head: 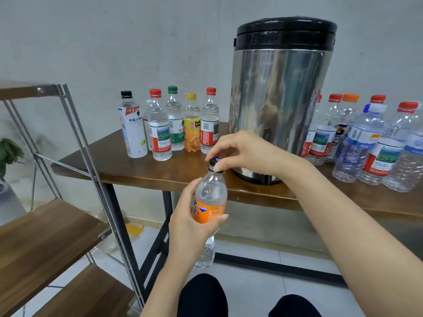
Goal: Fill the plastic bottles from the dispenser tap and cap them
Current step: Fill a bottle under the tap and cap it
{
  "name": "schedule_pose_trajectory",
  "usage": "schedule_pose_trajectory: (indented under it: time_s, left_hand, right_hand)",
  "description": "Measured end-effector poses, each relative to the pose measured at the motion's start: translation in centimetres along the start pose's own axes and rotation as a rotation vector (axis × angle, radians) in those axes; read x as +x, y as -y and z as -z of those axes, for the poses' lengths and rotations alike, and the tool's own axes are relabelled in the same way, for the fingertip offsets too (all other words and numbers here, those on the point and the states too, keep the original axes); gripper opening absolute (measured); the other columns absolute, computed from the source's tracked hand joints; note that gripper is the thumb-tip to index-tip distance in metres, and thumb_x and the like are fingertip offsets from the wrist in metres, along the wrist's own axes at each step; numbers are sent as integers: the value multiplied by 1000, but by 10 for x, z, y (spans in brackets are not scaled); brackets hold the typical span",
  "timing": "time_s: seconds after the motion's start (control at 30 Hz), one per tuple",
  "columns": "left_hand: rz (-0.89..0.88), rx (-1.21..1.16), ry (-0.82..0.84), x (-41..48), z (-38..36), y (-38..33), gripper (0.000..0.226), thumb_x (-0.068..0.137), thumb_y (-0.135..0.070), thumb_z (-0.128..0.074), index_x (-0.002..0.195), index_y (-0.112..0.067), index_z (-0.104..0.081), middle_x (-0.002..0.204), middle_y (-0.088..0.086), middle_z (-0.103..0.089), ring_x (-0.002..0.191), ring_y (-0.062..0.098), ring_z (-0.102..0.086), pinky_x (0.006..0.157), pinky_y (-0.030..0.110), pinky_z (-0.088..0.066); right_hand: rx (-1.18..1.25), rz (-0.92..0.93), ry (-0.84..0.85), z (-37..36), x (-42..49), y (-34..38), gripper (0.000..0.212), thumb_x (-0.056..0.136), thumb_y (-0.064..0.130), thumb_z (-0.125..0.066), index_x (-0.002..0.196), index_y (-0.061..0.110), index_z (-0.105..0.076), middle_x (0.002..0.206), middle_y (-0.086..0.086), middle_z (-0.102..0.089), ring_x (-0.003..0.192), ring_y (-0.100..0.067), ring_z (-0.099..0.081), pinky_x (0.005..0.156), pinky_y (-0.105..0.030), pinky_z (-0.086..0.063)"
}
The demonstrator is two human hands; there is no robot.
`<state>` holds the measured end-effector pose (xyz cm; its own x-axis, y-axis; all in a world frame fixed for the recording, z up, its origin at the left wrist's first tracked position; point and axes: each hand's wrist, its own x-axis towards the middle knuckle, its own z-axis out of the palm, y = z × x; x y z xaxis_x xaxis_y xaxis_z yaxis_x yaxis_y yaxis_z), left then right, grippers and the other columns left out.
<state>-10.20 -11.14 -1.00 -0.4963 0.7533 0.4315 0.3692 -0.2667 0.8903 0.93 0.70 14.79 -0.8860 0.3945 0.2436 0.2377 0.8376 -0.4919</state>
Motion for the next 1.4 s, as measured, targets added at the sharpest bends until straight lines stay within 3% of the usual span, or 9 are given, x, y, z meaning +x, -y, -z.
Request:
schedule_pose_trajectory:
  time_s: [0.4, 0.57, 0.67, 0.8, 0.93, 1.07, 1.2, 1.27, 1.4]
  left_hand:
    - [2, 34, 3, -2, 11, 12, 86, 63, -21, -93, 133, -44, -48, 128, -20, -58, 114, 10, -60, 89, 39, -58]
    - [-6, 43, -1, -2, 12, 13, 84, 62, -29, -92, 127, -56, -47, 125, -26, -58, 110, 5, -62, 88, 34, -58]
    - [6, 29, -6, -1, 11, 13, 85, 58, -38, -88, 131, -52, -46, 127, -23, -58, 112, 8, -62, 88, 38, -58]
    - [11, 8, -10, 2, 15, 16, 85, 61, -31, -91, 132, -48, -48, 128, -21, -59, 111, 13, -63, 86, 40, -59]
    - [-8, 47, 3, 5, 17, 17, 84, 65, -20, -92, 130, -49, -48, 126, -23, -59, 109, 9, -63, 86, 32, -57]
    - [2, 36, -17, 10, 21, 19, 83, 65, -19, -92, 130, -47, -49, 124, -24, -59, 107, 9, -64, 83, 33, -59]
    - [-4, 58, -10, 13, 23, 21, 83, 65, -20, -92, 132, -44, -48, 124, -24, -58, 109, 12, -63, 84, 33, -60]
    - [-7, 52, -20, 15, 25, 22, 82, 65, -19, -92, 131, -45, -49, 123, -25, -58, 108, 12, -64, 82, 30, -60]
    - [0, 49, -10, 16, 28, 24, 82, 65, -19, -92, 129, -47, -49, 121, -28, -58, 107, 8, -63, 80, 23, -58]
  right_hand:
    - [11, 44, 151, 0, 11, -6, 29, 82, 10, -76, 102, 31, -71, 103, 20, -68, 104, 6, -61, 92, -9, -46]
    - [-52, -13, 65, -9, 15, -6, 25, 77, 37, -78, 93, 17, -74, 83, 9, -69, 79, 0, -63, 70, -13, -51]
    - [-85, -62, 45, -15, 17, -8, 34, 79, 51, -70, 94, 21, -72, 86, 10, -69, 81, -3, -62, 72, -20, -51]
    - [4, -38, 136, -6, 14, -9, 40, 90, 30, -69, 128, 36, -59, 117, 21, -65, 99, 14, -58, 82, -6, -45]
    - [-27, -71, -9, -14, 19, -12, 25, 79, 45, -76, 98, 28, -74, 89, 14, -71, 84, 3, -64, 71, -12, -48]
    - [22, -60, 35, -17, 21, -14, 35, 84, 37, -74, 118, 36, -63, 108, 17, -68, 97, 4, -61, 77, -9, -46]
    - [12, -78, -67, -22, 25, -14, 30, 78, 41, -79, 102, 23, -69, 89, 9, -70, 81, -2, -64, 71, -14, -48]
    - [23, -62, -66, -25, 25, -14, 32, 81, 43, -75, 109, 28, -66, 95, 13, -70, 87, -2, -64, 75, -15, -48]
    - [155, -51, -83, -28, 26, -17, 31, 80, 23, -80, 108, 26, -66, 94, 13, -74, 83, 5, -65, 76, -8, -48]
